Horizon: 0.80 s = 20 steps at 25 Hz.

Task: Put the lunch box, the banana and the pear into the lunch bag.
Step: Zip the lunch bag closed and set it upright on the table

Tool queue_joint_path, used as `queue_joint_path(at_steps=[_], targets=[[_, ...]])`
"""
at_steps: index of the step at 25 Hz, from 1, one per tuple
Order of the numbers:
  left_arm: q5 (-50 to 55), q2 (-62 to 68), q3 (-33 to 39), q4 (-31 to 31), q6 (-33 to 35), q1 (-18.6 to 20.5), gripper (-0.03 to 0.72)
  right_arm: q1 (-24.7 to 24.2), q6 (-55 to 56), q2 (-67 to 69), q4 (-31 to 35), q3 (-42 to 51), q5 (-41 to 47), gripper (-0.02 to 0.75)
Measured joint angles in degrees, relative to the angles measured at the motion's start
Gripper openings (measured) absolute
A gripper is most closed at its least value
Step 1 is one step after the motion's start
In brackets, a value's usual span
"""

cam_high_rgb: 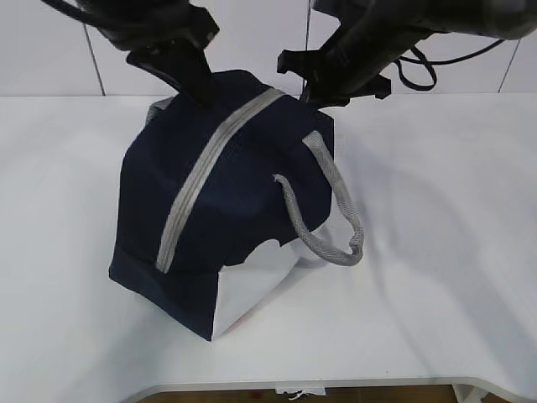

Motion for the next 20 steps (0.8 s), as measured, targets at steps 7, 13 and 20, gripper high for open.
queue_joint_path(at_steps=[7,13,20], targets=[[-2.8,4.83,-0.53,-1.02,0.21,0.0,-0.002,-0.14,-0.45,0.03,-0.56,0.0,0.0,0.32],[-3.31,5.83,-0.59,-1.25,0.21,0.0,0.106,-0.14,-4.05,-1.27,-6.62,-1.24,4.15,0.412],[-0.53,5.57,-1.78,5.34,-0.15,0.0,0.298,-0.14,-4.92,-5.32,-12.17,-7.36,15.61,0.416]])
